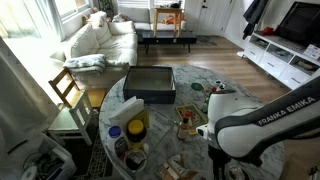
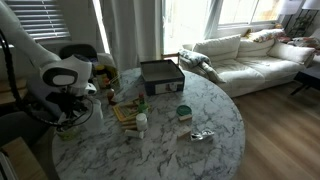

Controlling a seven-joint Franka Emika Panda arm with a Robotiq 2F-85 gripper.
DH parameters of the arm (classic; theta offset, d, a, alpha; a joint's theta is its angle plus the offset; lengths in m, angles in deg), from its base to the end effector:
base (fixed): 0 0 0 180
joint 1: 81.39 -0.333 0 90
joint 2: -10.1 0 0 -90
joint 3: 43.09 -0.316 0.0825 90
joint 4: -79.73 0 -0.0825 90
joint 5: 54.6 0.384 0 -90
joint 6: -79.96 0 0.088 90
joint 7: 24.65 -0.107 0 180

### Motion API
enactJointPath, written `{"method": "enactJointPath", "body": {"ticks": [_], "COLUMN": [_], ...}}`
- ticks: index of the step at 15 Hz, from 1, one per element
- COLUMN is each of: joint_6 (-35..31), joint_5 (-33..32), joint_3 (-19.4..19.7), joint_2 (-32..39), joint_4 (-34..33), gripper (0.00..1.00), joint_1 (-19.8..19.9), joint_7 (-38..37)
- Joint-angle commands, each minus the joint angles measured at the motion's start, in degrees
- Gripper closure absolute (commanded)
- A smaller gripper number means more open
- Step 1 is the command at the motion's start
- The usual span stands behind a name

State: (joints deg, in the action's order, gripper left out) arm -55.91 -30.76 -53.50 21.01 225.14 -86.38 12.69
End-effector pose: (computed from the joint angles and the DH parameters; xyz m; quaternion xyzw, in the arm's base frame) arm 0.3998 0.1189 0.1800 -0.9362 -0.2746 0.1465 0.1631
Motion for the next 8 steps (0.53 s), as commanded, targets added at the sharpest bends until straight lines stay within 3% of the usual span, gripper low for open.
{"method": "enactJointPath", "body": {"ticks": [1, 8], "joint_6": [-0.4, 4.3], "joint_5": [0.7, 0.3], "joint_3": [-0.8, -0.7], "joint_2": [-0.1, -1.9], "joint_4": [0.2, -1.5], "gripper": [0.96, 0.96], "joint_1": [1.1, 1.3], "joint_7": [1.8, 2.9]}}
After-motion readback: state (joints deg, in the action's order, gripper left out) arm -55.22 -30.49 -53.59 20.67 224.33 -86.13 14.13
